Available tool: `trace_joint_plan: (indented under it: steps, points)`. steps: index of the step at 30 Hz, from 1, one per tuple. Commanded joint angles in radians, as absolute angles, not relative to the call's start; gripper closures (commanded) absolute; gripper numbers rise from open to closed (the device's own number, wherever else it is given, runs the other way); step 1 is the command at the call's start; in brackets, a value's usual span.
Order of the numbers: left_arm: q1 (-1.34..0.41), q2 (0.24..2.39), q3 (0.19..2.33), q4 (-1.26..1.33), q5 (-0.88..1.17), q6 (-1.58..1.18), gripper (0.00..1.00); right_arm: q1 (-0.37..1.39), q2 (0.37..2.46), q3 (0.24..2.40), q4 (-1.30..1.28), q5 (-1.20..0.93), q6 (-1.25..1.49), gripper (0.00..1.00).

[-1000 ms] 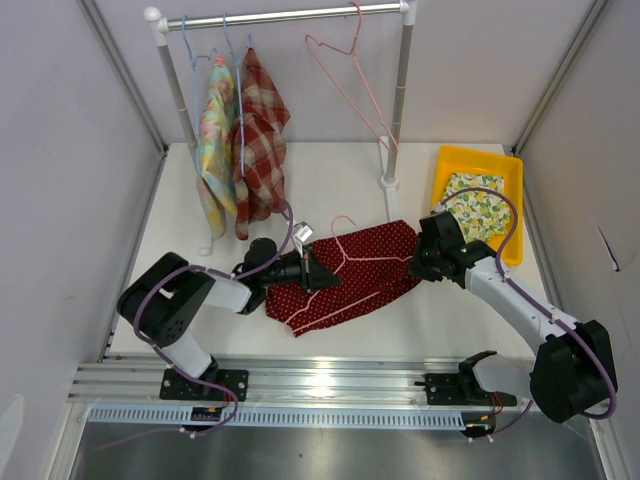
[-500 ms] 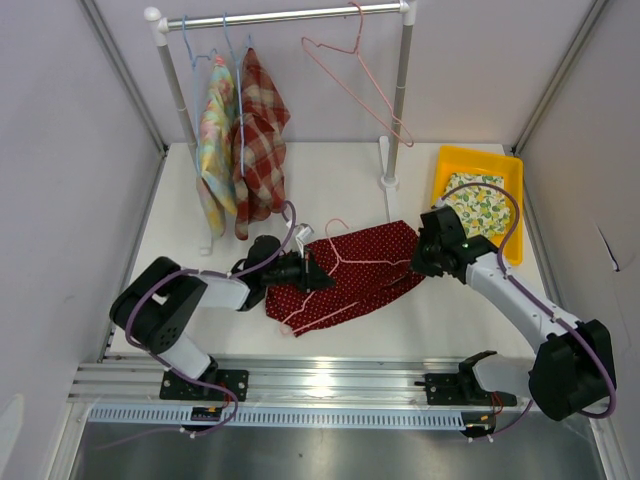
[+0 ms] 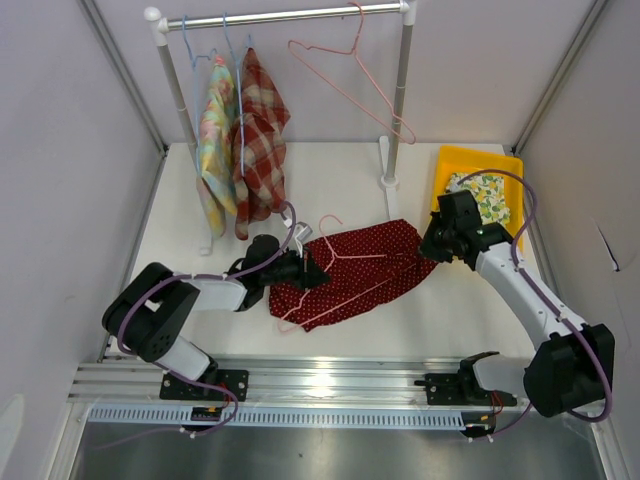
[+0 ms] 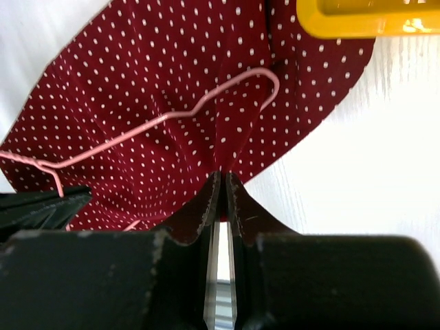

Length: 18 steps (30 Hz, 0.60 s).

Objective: Place the skirt on the hanger

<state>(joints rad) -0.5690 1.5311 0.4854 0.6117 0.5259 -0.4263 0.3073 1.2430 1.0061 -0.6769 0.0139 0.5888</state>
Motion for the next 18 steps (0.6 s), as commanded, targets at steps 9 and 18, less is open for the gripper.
trace_joint_plan:
  steps: [9, 18]
  points:
    - [-0.595, 1.532, 0.505, 0.638, 0.581, -0.308, 1.0, 0.236, 1.334, 1.17, -0.704, -0.074, 0.552, 0.91]
    - [-0.641, 1.536, 0.512, 0.586, 0.549, -0.279, 1.0, 0.238, 1.376, 1.197, -0.704, -0.074, 0.555, 0.91]
